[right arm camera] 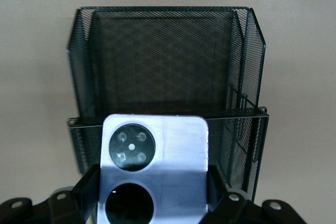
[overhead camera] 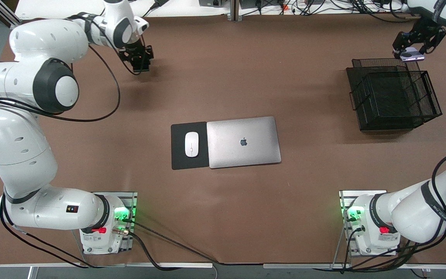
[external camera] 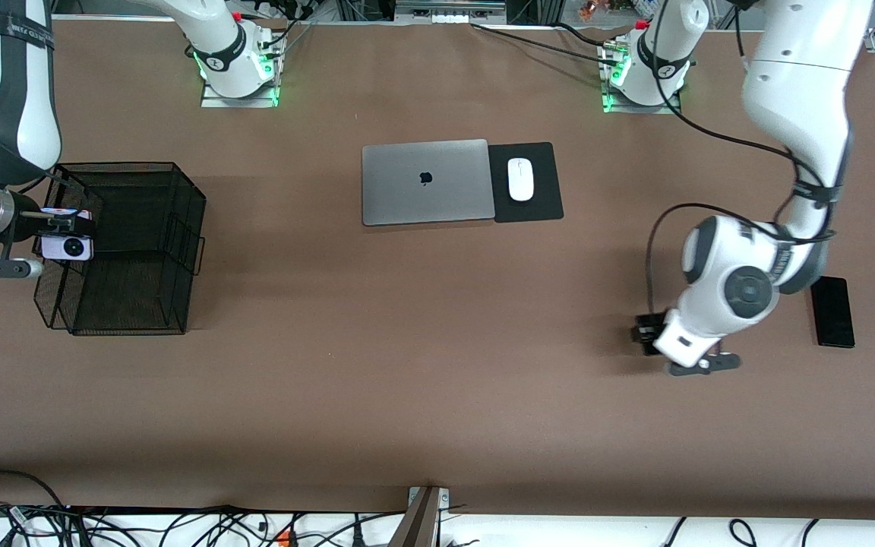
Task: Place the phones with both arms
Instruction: 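Drop the white phone into the basket while the left gripper carries the flip phone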
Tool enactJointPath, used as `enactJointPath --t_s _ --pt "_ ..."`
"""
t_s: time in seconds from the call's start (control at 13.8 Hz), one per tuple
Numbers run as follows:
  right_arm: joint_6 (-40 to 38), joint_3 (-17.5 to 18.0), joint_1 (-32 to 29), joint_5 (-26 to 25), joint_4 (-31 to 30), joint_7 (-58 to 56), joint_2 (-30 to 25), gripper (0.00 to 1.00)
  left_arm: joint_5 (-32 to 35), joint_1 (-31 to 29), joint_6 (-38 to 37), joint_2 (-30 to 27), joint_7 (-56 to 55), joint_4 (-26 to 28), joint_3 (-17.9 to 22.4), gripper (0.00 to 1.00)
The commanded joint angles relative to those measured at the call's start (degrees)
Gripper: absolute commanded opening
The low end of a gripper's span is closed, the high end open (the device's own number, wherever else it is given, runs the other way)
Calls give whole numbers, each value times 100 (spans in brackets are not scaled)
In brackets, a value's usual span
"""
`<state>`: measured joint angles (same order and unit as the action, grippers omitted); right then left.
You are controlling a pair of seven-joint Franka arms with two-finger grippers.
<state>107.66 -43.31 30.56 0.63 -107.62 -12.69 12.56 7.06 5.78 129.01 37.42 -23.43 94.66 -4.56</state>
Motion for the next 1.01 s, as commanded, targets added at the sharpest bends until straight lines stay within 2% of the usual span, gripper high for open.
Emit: enactJointPath --t_s 0.0,0.29,0.72,0.94 --pt "684 -344 108 -160 -960 -399 -482 0 120 493 -280 37 -329 -264 87 41" --pt "1756 -521 108 -160 -1963 -436 -895 0 -29 1249 -542 177 -495 -500 61 41" --pt "2196 -855 108 -160 -2360 -690 -1036 0 -441 1926 -684 529 -619 -975 52 41" --pt "2390 -899 100 -151 -2491 -709 -1036 0 -732 2190 -684 923 -758 -1518 52 41"
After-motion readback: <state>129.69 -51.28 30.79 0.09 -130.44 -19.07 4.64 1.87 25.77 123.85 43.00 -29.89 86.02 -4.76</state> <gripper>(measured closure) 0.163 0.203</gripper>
